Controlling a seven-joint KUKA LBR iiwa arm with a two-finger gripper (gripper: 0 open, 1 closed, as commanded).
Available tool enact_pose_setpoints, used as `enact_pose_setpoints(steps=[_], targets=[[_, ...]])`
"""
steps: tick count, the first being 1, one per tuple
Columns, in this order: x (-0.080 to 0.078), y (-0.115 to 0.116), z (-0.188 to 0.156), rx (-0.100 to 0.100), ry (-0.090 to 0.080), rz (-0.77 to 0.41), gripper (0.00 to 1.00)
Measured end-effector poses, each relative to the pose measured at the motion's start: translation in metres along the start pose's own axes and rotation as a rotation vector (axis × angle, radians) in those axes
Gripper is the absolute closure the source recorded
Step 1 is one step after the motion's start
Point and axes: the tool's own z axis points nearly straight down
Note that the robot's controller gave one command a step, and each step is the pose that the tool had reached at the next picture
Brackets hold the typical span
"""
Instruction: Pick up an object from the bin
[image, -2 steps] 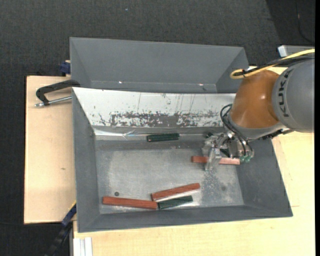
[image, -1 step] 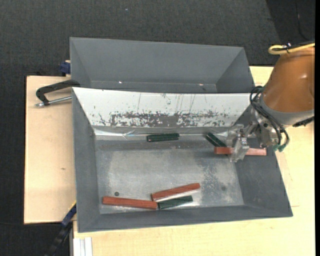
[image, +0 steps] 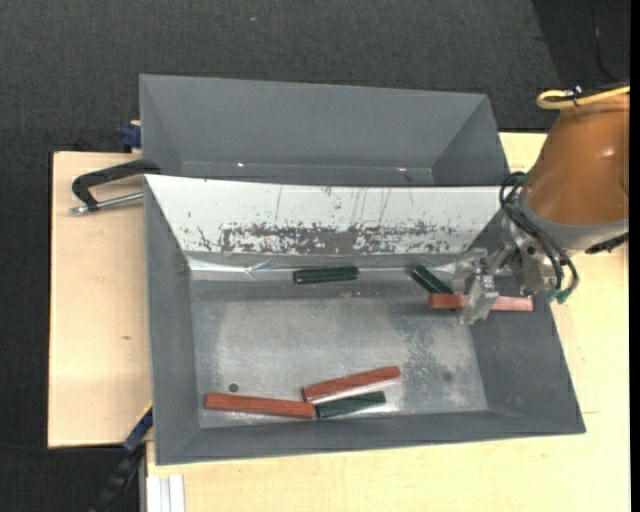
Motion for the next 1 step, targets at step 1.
enact_pose_setpoints(steps=[1], targets=[[0.0041,-0.0051,-0.0253,-0.002,0.004,-0.094,1.00]])
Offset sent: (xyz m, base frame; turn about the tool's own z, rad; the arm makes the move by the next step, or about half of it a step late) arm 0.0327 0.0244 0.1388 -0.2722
